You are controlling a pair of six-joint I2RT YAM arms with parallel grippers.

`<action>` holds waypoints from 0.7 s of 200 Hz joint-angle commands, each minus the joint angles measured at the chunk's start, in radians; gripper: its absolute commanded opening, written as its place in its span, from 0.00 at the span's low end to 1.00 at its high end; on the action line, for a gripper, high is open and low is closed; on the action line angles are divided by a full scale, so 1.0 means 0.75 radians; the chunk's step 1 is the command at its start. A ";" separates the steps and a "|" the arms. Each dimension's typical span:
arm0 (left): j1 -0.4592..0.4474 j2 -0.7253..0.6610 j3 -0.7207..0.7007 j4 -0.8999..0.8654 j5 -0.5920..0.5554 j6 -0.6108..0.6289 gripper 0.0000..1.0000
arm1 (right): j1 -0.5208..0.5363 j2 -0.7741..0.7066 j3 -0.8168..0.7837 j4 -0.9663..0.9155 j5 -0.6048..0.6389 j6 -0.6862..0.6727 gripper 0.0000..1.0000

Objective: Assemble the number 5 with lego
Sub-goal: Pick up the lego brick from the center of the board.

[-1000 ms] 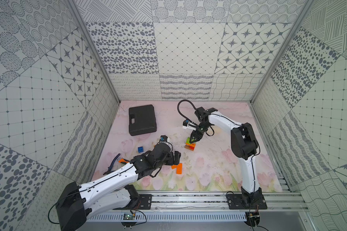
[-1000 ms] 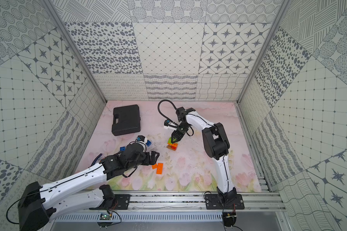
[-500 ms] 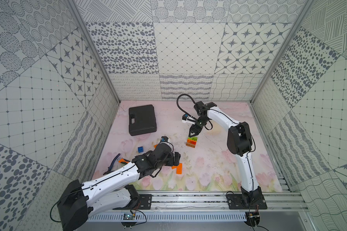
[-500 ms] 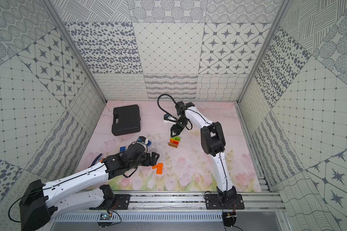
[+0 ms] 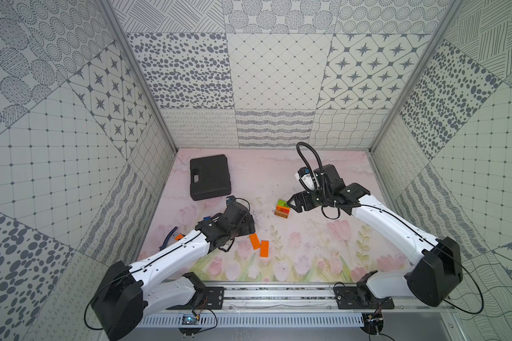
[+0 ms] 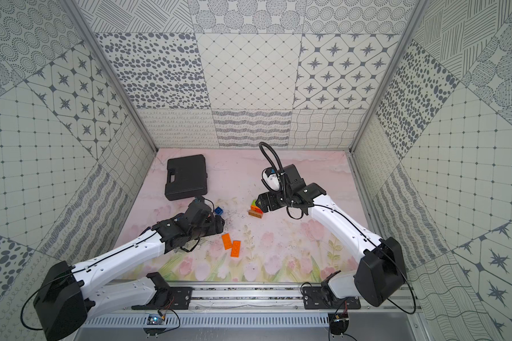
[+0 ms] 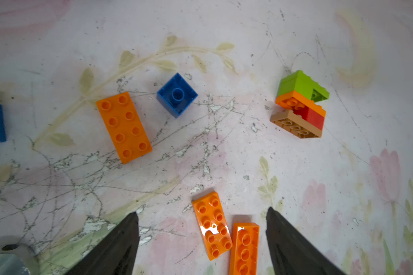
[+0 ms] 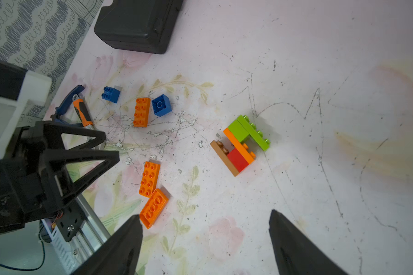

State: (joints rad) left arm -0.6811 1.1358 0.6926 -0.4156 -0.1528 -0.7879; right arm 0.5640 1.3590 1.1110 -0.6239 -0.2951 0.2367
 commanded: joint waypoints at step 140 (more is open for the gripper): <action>0.086 0.406 0.202 -0.277 0.053 -0.179 0.70 | 0.687 0.222 -0.188 0.158 0.579 0.781 0.94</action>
State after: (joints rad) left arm -0.5861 1.4475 0.8776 -0.5797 -0.1127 -0.8570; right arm 1.0283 1.4425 0.9451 -0.5156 0.0963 0.6998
